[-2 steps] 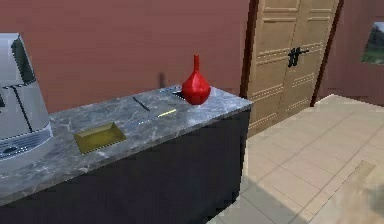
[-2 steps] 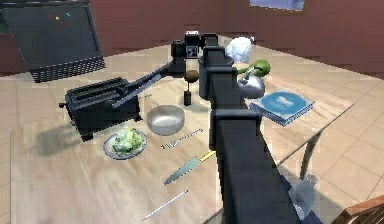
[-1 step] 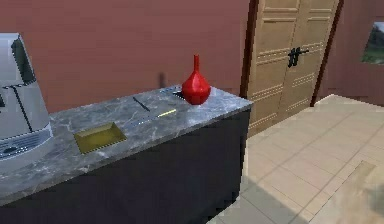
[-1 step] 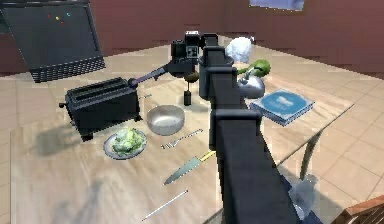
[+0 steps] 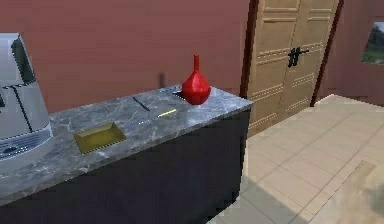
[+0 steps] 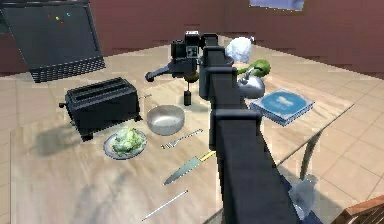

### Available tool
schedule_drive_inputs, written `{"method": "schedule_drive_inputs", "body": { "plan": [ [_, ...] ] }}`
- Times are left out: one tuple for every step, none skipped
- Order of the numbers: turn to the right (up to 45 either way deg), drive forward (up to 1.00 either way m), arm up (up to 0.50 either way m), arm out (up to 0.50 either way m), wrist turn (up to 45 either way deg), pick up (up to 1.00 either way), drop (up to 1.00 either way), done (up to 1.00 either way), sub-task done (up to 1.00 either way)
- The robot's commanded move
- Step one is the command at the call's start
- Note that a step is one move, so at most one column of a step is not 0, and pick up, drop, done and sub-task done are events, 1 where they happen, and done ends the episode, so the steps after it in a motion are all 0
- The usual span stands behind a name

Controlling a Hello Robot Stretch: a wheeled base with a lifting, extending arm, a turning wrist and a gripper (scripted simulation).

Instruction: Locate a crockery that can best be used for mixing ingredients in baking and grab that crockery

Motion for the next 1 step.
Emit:
{"method": "schedule_drive_inputs", "body": {
  "plan": [
    [0.0,0.00,-0.28,0.00,0.0,0.00,0.00,0.00,0.00]
  ]
}}
